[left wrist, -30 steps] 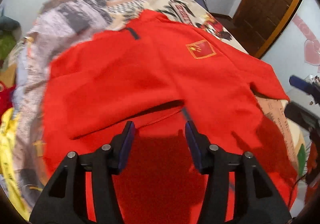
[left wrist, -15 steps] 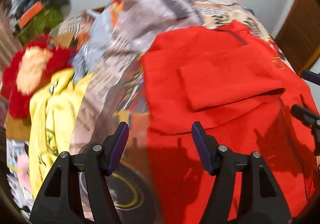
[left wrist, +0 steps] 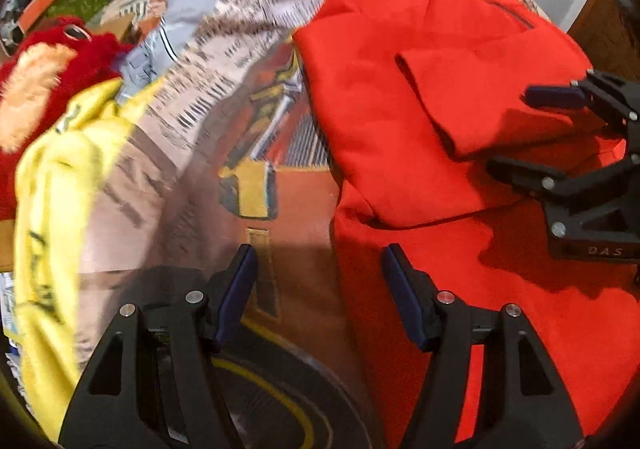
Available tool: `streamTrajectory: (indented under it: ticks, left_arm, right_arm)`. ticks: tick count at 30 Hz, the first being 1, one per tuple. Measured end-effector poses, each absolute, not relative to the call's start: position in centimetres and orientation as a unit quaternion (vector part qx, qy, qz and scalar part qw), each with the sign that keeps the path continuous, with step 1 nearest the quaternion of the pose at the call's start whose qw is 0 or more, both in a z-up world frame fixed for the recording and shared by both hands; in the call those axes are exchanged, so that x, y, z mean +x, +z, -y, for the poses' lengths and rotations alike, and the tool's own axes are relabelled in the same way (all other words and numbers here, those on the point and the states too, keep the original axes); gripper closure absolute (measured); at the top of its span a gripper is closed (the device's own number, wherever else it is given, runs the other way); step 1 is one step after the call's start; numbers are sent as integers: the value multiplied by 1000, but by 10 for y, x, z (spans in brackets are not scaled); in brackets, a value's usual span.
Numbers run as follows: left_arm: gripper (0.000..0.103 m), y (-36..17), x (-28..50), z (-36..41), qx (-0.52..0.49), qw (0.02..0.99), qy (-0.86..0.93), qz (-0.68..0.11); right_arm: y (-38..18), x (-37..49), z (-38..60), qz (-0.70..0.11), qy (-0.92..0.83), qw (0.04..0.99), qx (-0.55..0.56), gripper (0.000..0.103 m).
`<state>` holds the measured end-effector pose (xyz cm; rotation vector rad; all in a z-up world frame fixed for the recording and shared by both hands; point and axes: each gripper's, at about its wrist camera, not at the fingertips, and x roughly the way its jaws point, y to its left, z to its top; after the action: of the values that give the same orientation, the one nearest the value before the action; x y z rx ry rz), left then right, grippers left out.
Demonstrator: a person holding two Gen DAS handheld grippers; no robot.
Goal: Fold large clothes
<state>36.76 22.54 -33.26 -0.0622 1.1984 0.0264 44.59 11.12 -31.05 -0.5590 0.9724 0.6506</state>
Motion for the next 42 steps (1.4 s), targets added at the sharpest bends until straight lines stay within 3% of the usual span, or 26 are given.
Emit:
streamTrajectory:
  ticks: [1, 5, 6, 8, 15, 21, 27, 32, 42]
  left_arm:
    - [27, -334, 368, -225, -29, 829, 14, -558]
    - [20, -336, 372, -223, -21, 836, 20, -549]
    - [18, -337, 373, -223, -21, 837, 23, -547]
    - [15, -337, 374, -224, -28, 838, 29, -545]
    - [8, -342, 383, -224, -31, 839, 49, -541]
    - [6, -344, 388, -227, -46, 833, 66, -548]
    - [3, -344, 394, -228, -63, 826, 110, -549]
    - [4, -332, 392, -237, -60, 826, 170, -534]
    - [4, -323, 387, -241, -63, 822, 205, -528]
  right_arm:
    - [-312, 444, -116, -446, 305, 797, -270, 34]
    - [-320, 441, -130, -440, 319, 790, -284, 69]
    - [-319, 440, -130, -439, 325, 790, -280, 74]
    - [-313, 438, -128, -436, 328, 795, -265, 96]
    - [-263, 441, -82, -388, 297, 850, -196, 97]
    - [-195, 448, 0, -339, 248, 899, -125, 97]
    - [-163, 444, 81, -319, 198, 925, -62, 97]
    - [-175, 435, 125, -333, 169, 927, -42, 97]
    - [-257, 423, 187, -449, 154, 880, 19, 97]
